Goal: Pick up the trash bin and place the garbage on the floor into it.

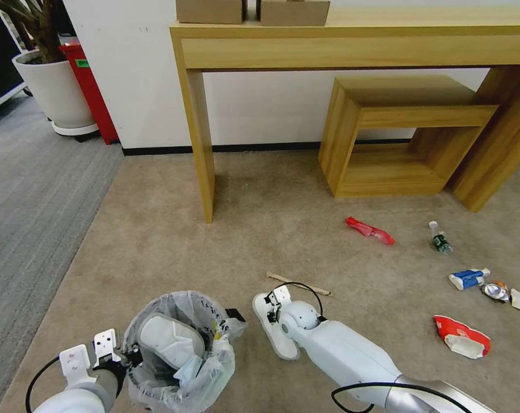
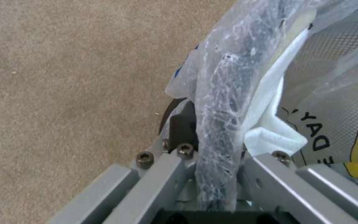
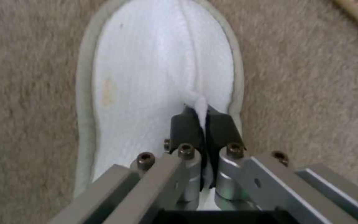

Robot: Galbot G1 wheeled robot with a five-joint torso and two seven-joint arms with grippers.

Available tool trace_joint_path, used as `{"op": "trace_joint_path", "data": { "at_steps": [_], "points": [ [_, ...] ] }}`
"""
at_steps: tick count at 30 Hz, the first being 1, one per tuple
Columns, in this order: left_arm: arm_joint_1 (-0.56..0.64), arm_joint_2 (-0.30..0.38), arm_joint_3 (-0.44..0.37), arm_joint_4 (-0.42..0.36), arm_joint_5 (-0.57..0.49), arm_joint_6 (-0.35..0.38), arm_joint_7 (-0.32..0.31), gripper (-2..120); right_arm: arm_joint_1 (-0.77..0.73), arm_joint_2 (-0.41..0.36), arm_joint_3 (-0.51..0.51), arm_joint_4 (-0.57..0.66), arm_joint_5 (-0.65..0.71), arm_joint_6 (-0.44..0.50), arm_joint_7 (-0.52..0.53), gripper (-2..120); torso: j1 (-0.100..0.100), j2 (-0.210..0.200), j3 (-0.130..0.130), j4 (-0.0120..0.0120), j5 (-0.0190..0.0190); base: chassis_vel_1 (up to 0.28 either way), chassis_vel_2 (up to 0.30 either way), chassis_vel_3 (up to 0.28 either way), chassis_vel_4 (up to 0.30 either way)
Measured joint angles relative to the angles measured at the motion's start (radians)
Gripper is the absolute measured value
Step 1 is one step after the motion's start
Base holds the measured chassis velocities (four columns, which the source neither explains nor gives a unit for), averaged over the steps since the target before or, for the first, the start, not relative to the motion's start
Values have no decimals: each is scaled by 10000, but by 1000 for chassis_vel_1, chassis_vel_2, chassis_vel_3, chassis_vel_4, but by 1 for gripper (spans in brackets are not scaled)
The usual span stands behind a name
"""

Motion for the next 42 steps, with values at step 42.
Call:
{"op": "trace_joint_path", "data": {
  "at_steps": [42],
  "points": [
    [-359, 112, -196, -9, -536, -160, -54, 0, 1597, -1312, -1523, 5187, 2402, 7686, -7311, 0, 0, -1, -1, 2, -2, 0, 0, 0, 0]
  ]
}}
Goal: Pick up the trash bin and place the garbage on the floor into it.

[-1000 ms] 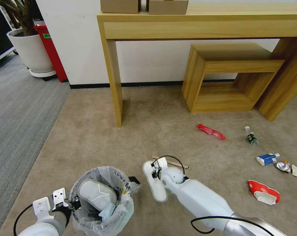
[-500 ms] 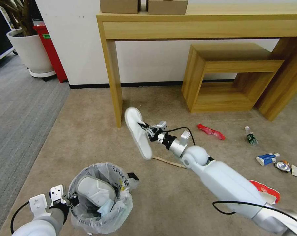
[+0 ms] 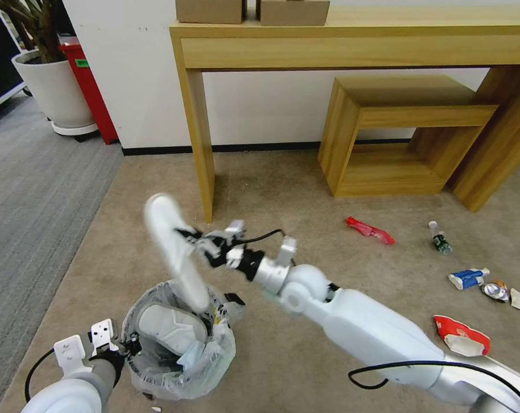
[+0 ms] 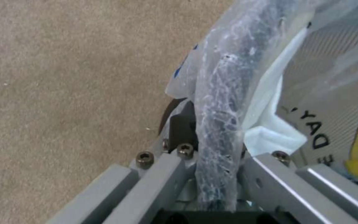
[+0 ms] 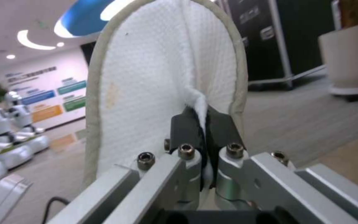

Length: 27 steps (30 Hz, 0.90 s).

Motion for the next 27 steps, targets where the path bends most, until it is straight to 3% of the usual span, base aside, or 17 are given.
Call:
{"op": "trace_joint_path", "data": {
  "at_steps": [7, 27],
  "points": [
    [30, -64, 47, 6, 74, -2, -17, 0, 75, 898, -885, -985, -328, 115, 21, 0, 0, 0, 0, 0, 0, 0, 0, 0, 0],
    [37, 30, 197, -77, 154, 3, -64, 0, -69, 996, -1272, -1959, -1152, 855, -78, 0, 0, 0, 1, -2, 2, 0, 0, 0, 0]
  ]
}}
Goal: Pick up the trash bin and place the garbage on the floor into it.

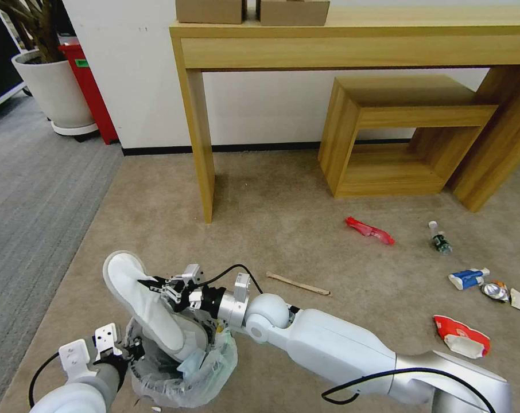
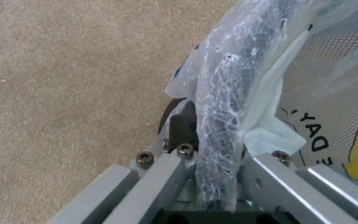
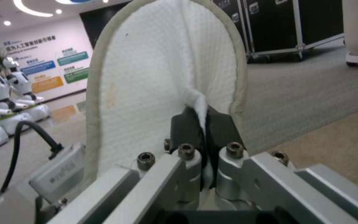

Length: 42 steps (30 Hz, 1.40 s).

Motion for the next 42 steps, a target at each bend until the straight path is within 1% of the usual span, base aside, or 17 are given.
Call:
{"op": "trace_joint_path", "data": {
  "at_steps": [13, 16, 17, 19, 20, 23, 24, 25, 27, 28, 31, 32, 34, 36, 37, 40, 42],
  "points": [
    [42, 57, -56, -38, -28, 0, -39, 0, 84, -117, -218, -153, -424, 400, -292, 0, 0, 1, 0, 1, 1, 0, 0, 0, 0],
    [114, 34, -67, -79, -9, 0, -42, 0, 181, -231, -285, -153, -482, 484, -349, 14, 0, 2, 0, 0, 1, 0, 0, 0, 0],
    [114, 34, -67, -79, -9, 0, -42, 0, 181, -231, -285, -153, -482, 484, -349, 14, 0, 2, 0, 0, 1, 0, 0, 0, 0],
    [149, 9, -66, -83, 23, 0, -42, 0, 240, -254, -287, -144, -484, 501, -309, 25, 0, 2, 0, 0, 0, 0, 0, 0, 0],
    [149, 9, -66, -83, 23, 0, -42, 0, 240, -254, -287, -144, -484, 501, -309, 25, 0, 2, 0, 0, 0, 0, 0, 0, 0],
    [163, 0, -55, -84, 57, 1, -43, 0, 344, -238, -294, -141, -472, 482, -58, 36, 0, 2, 0, 0, 0, 0, 0, 0, 0],
    [163, 0, -55, -84, 57, 1, -43, 0, 344, -238, -294, -141, -472, 482, -58, 36, 0, 2, 0, 0, 0, 0, 0, 0, 0],
    [165, -21, -48, -86, 82, 0, -44, 0, 407, -206, -296, -154, -478, 441, 149, 43, 0, 2, 0, 1, 0, 0, 0, 0, 0],
    [183, -55, -38, -90, 125, 0, -44, 0, 466, -195, -298, -168, -522, 408, 322, 51, 0, 2, 0, 1, 1, 0, 0, 0, 0],
    [183, -55, -38, -90, 125, 0, -44, 0, 466, -195, -298, -168, -522, 408, 322, 51, 0, 2, 0, 1, 1, 0, 0, 0, 0],
    [225, -105, -26, -91, 203, 0, -42, 0, 518, -180, -309, -175, -563, 349, 640, 66, 0, 2, 0, 1, 0, 0, 0, 0, 0],
    [225, -105, -26, -91, 203, 0, -42, 0, 518, -180, -309, -175, -563, 349, 640, 66, 0, 2, 0, 1, 0, 0, 0, 0, 0],
    [248, -134, -26, -91, 256, 0, -38, 0, 543, -158, -309, -188, -590, 313, 759, 78, 0, 2, 0, 1, 0, 0, 0, 0, 0],
    [282, -149, -26, -90, 300, -2, -32, 0, 575, -145, -309, -194, -613, 305, 798, 86, 0, 2, 0, 1, 0, 0, 0, 0, 0],
    [282, -149, -26, -90, 300, -2, -32, 0, 575, -145, -309, -194, -613, 305, 798, 86, 0, 2, 0, 1, 0, 0, 0, 0, 0],
    [339, -179, -40, -115, 359, -16, -21, 0, 649, -118, -303, -178, -594, 277, 911, 98, 0, 2, 0, 0, 0, 0, 0, 0, 0],
    [368, -178, -49, -124, 384, -20, -21, 0, 678, -112, -286, -178, -573, 266, 942, 99, 0, 2, 0, 0, 0, 0, 0, 0, 0]
  ]
}}
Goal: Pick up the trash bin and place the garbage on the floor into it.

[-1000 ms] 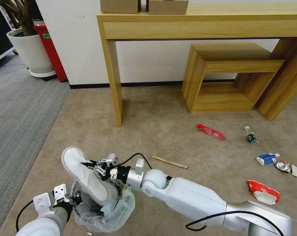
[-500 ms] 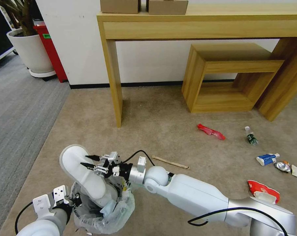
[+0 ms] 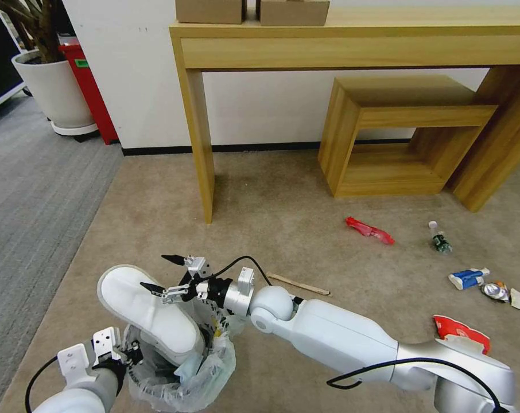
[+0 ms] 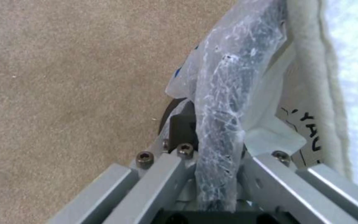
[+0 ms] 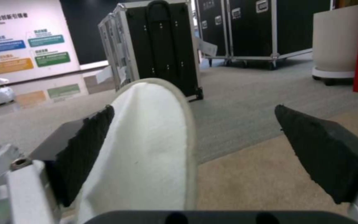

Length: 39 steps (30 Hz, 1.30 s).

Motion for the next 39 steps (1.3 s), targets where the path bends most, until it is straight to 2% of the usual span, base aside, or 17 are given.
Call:
{"op": "trace_joint_path", "data": {
  "at_steps": [17, 25, 32, 34, 35, 38, 39],
  "points": [
    [15, 99, -79, -10, -4, -49, 2, 0, 258, -103, 362, 64, -1, -93, 382, 100, 0, -1, 0, 0, 0, 0, 0, 0, 0],
    [-43, 231, -190, -63, -139, -59, 46, 0, 795, -268, 1382, 607, 449, -586, 847, 100, 0, -2, 0, 2, 1, 0, 0, 0, 0],
    [-180, 500, -420, -171, -344, -19, 142, 0, 1366, -1210, 2785, 954, 539, -1844, 1735, 100, 0, -3, 0, -1, 0, 0, 0, 0, 0],
    [-275, 563, -499, -225, -492, 93, 200, 0, 1172, -1709, 3504, 1134, -34, -2636, 2785, 100, 0, -2, 0, -1, 1, 0, 0, 0, 0],
    [-275, 563, -499, -225, -492, 93, 200, 0, 1172, -1709, 3504, 1134, -34, -2636, 2785, 100, 0, -2, 0, -1, 1, 0, 0, 0, 0],
    [-528, 883, -841, -378, -1234, 294, 203, 0, 230, -2422, 4503, 1778, -454, -4055, 3867, 100, 0, -2, 0, -3, 1, 0, 0, 0, 0],
    [-528, 883, -841, -378, -1234, 294, 203, 0, 230, -2422, 4503, 1778, -454, -4055, 3867, 100, 0, -2, 0, -3, 1, 0, 0, 0, 0]
  ]
}}
